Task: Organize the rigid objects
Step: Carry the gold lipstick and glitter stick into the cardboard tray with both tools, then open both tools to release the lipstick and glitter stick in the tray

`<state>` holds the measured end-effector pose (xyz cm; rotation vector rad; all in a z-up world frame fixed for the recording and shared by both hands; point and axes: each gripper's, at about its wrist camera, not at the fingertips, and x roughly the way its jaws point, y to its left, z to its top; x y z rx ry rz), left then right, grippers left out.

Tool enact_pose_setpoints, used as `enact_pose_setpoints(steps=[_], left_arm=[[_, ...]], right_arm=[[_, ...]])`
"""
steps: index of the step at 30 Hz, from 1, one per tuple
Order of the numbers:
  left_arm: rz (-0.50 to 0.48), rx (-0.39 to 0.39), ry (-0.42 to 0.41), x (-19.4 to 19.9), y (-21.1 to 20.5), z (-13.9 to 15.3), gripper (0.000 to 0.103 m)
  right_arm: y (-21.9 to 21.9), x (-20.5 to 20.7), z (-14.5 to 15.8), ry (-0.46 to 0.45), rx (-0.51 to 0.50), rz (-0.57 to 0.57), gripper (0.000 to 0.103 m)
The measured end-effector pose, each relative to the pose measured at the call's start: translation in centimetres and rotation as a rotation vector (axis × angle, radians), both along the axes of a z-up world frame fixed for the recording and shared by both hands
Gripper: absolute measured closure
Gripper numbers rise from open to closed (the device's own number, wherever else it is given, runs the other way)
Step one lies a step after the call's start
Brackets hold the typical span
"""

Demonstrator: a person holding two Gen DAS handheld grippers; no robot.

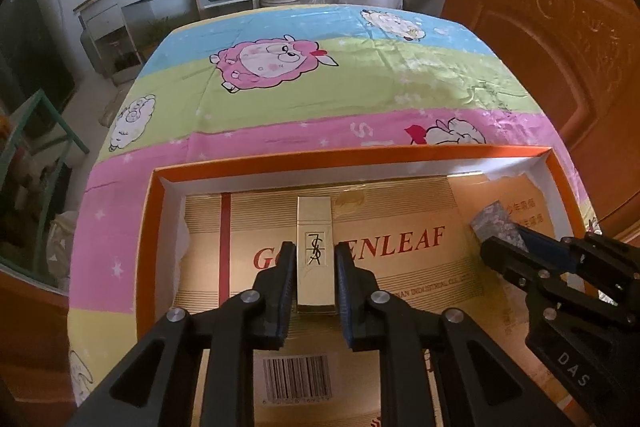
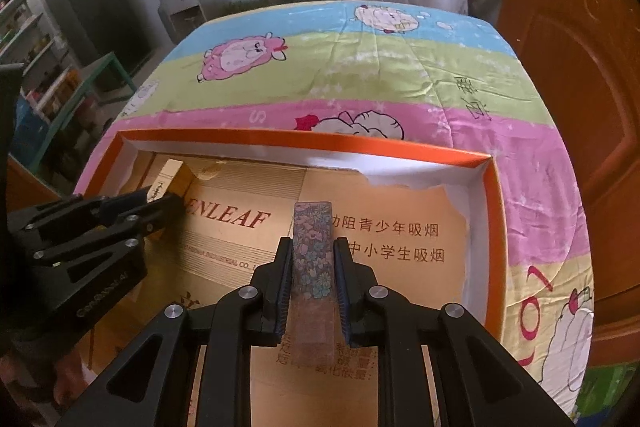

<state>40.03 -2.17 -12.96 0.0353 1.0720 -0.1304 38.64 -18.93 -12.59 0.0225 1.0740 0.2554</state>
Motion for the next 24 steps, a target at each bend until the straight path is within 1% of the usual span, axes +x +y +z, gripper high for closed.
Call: enact_pose_setpoints(steps=[5,7,12,14,15,17,18,19,24], left_arm=[[-0.002,-0.034,-0.019,-0.1,0.5,0.0,0.082],[-0.012,-0.020,-0.016,-0.2,0.3,0.0,0.081],[-0.013,0.031,-0.030,-0.1,-0.2,0.0,0.081],[-0.009,0.015,-0.031,-0.1,0.0,0.0,0.081],[-0.013,0.004,-0.031,-0.2,0.1,0.1,0.079],[-0.023,-0.018,-0.031,-0.2,0.2,0.1,0.065],[-0.024,-0.024,-0.029,-0.2,0.3,0.1,0.045],[-0.022,-0.029,-0.024,-0.3,0.3,0.1,0.032],[-0.012,-0.036,-0.053,-1.0,0.4,0.6,0.032]], right_arm=[[0.2,-0.4,0.2,-0.026,-0.029,-0.001,0.080],[0.2,-0.8,0.4,-0.037,-0.035,-0.006,0.079],[-0.7,-2.1,1.2,-0.053,-0.007,-0.028,0.079],[-1.0,-2.9,1.7,-0.065,-0.003,-0.039,0.079],[-1.2,-3.2,1.9,-0.071,-0.004,-0.045,0.079],[-1.5,-4.0,2.3,-0.080,-0.001,-0.055,0.079],[-1.6,-4.4,2.5,-0.084,0.004,-0.058,0.079],[-1.7,-4.8,2.7,-0.088,0.009,-0.060,0.079],[-1.9,-6.7,4.0,-0.120,0.004,-0.064,0.079]])
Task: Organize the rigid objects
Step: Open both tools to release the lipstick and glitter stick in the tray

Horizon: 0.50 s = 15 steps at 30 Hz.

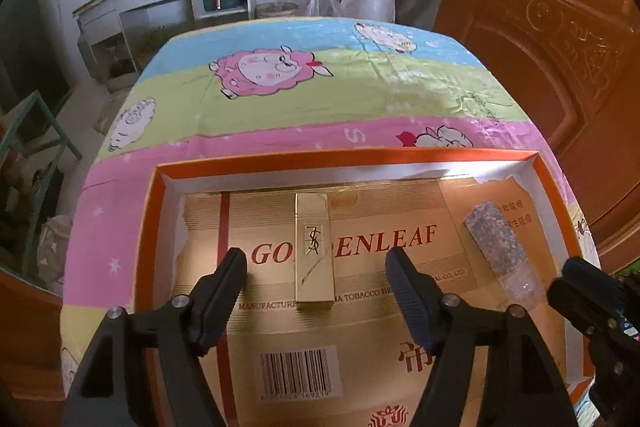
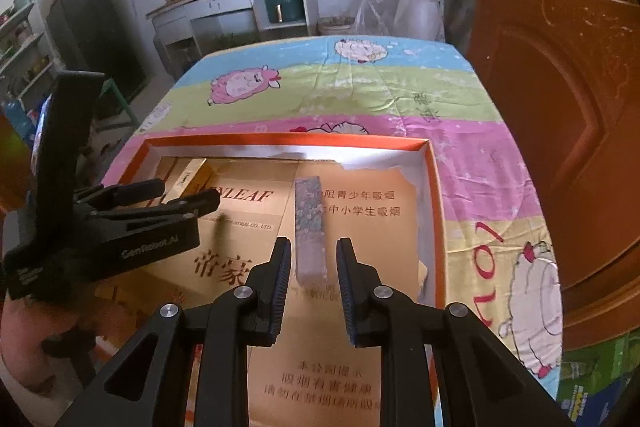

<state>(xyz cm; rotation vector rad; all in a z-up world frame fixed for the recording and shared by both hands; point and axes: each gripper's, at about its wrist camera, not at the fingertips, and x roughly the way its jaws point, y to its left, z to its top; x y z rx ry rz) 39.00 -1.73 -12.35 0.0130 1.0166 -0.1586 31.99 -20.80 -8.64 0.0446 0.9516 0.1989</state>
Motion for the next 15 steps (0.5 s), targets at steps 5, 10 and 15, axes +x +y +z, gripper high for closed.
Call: enact_pose_setpoints(steps=[5,10,15], left_arm=[[0.002,-0.004,-0.059,-1.5,0.3,2.2,0.032],[-0.004,-0.051,-0.110,-4.2,0.9,4.8,0.032],[-0.011,-0.091,-0.181,-7.5,1.1,7.1,0.032]], right_arm=[[-0.4,-1.8,1.2,-0.024,0.010,-0.018,0.079],[-0.6,-3.9,2.3,-0.041,0.026,-0.037,0.079],[-0.4,-6.4,3.4,-0.059,0.033,-0.038,0.079]])
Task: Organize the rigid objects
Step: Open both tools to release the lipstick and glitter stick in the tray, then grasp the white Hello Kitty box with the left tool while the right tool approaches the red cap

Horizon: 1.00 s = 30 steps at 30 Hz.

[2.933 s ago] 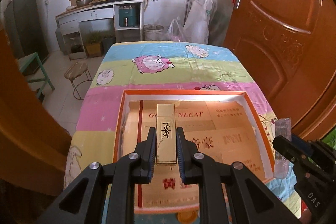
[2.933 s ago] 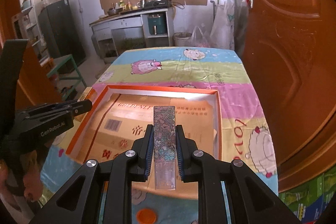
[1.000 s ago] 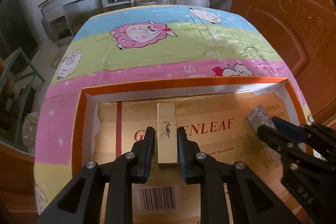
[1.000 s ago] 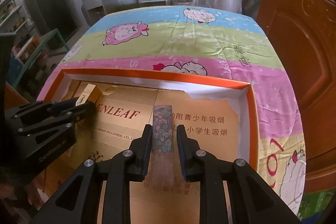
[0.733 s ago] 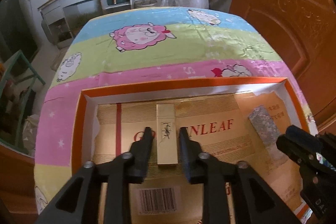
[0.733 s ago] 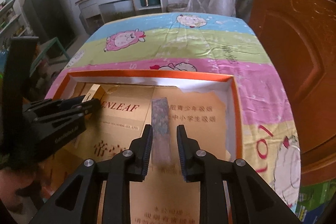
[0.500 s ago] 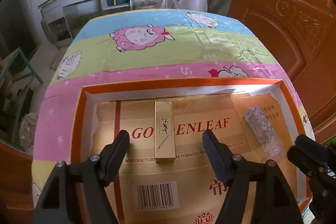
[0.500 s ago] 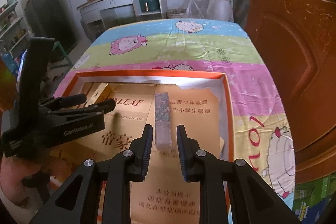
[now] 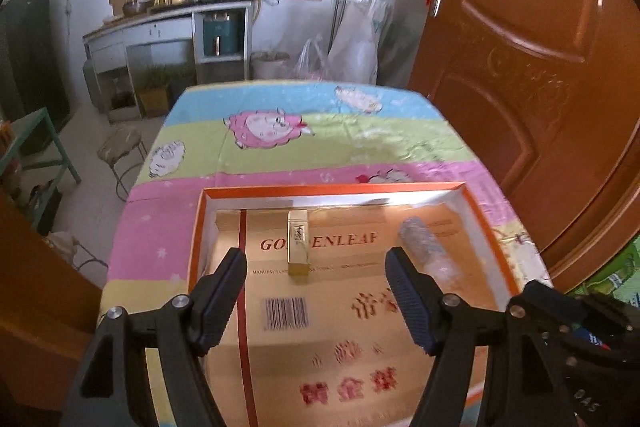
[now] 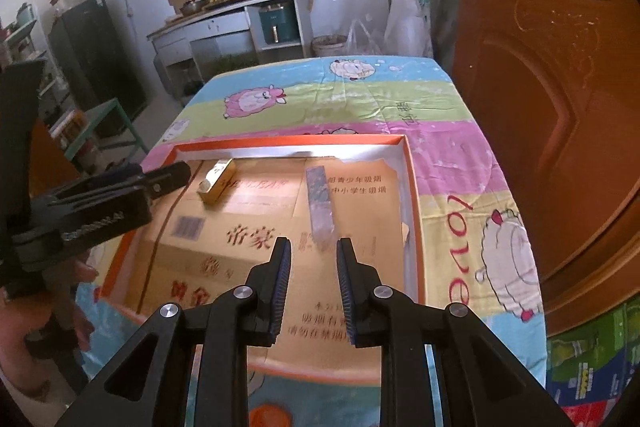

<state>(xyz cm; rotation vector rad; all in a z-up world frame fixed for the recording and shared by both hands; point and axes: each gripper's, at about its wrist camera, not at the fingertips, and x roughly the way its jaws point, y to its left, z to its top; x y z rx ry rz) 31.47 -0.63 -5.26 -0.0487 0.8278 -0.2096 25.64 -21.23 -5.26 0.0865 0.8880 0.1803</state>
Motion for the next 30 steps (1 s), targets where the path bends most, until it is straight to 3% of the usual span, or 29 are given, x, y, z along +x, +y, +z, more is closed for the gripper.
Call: enact_pose_setpoints(steps=[11,20,30], left_arm=[[-0.001,-0.010,-0.088,-6.0,0.6,3.0,0.032],[0.051,-0.005,-0.128,-10.3,2.2,4.2,0.032],[0.059,0.062,-0.147,-15.4,2.2,4.1,0.032]], right_arm=[[0.7,-5.4,1.8,-0.037,-0.004,0.001,0.079],[0.8,-8.8,2.8,-0.057,-0.003,-0.002,0.079],[2.0,-13.2,2.7,-0.058,-0.002,0.028,0.075]])
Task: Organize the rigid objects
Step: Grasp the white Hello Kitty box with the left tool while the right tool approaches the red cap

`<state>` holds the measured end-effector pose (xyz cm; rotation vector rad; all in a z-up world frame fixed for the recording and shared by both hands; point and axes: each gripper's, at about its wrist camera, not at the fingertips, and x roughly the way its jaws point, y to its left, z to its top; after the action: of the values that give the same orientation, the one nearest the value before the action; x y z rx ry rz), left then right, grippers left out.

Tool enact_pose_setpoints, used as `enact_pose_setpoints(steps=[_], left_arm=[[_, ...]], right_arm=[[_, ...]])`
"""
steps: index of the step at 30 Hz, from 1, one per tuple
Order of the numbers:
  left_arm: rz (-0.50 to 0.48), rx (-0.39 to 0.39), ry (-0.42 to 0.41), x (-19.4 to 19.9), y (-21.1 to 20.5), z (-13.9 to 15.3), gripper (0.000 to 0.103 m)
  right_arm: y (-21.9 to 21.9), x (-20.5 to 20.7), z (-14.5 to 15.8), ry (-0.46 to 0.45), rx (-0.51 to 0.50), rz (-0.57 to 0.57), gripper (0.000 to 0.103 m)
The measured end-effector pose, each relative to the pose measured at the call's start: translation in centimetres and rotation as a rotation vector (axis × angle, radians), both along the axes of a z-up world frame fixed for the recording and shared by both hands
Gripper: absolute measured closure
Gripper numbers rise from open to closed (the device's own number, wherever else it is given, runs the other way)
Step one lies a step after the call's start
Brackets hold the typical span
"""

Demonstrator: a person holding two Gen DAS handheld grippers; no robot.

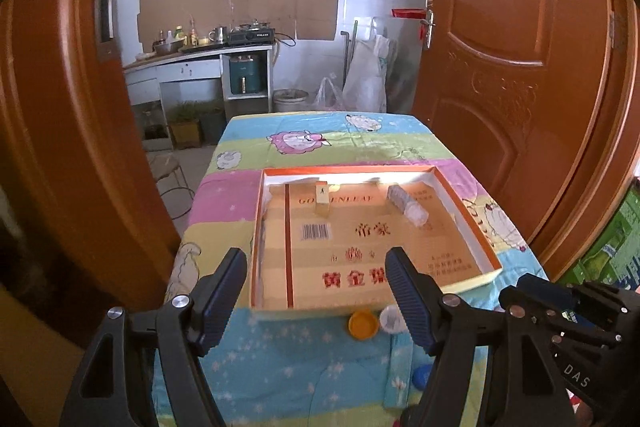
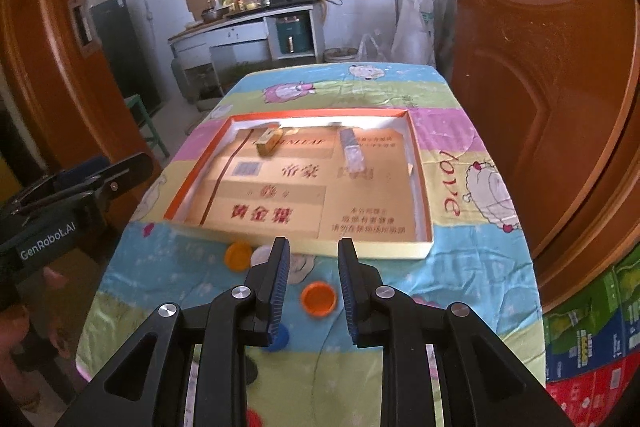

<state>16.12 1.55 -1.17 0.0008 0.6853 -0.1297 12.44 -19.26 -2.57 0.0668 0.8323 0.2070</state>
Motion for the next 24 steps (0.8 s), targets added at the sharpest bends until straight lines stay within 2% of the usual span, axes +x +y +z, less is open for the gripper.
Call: enact_pose_setpoints(steps=[2,3,9,12,24], left_arm=[[-0.007,-0.008,0.006,-0.7,0.0,-0.3,0.032],[-0.010,-0.008,0.008,-1.0,0.1,-0.4,0.032],[-0.014,-0.011,0.022,-3.0,0.1,-1.5,0.032],[-0.017,-0.008,0.023,-4.1,0.2,-2.0,0.032],[-0.040,-0.013,0.067,-8.0,0.6,-5.0,0.032]], right_arm=[[0.2,-0.6,-0.1,0.004,-0.002,0.008,0.061],[0.4,-1.0,-0.3,0.007,-0.007,0.009,0.057],[0.6,-2.9,-0.9,0.021,-0.012,0.017,0.054],[0.7,-3.9,-1.2,0.022,-0.017,0.018,0.043],[1.0,-8.0,-4.2,0.055,-0.041,0.058,0.042]])
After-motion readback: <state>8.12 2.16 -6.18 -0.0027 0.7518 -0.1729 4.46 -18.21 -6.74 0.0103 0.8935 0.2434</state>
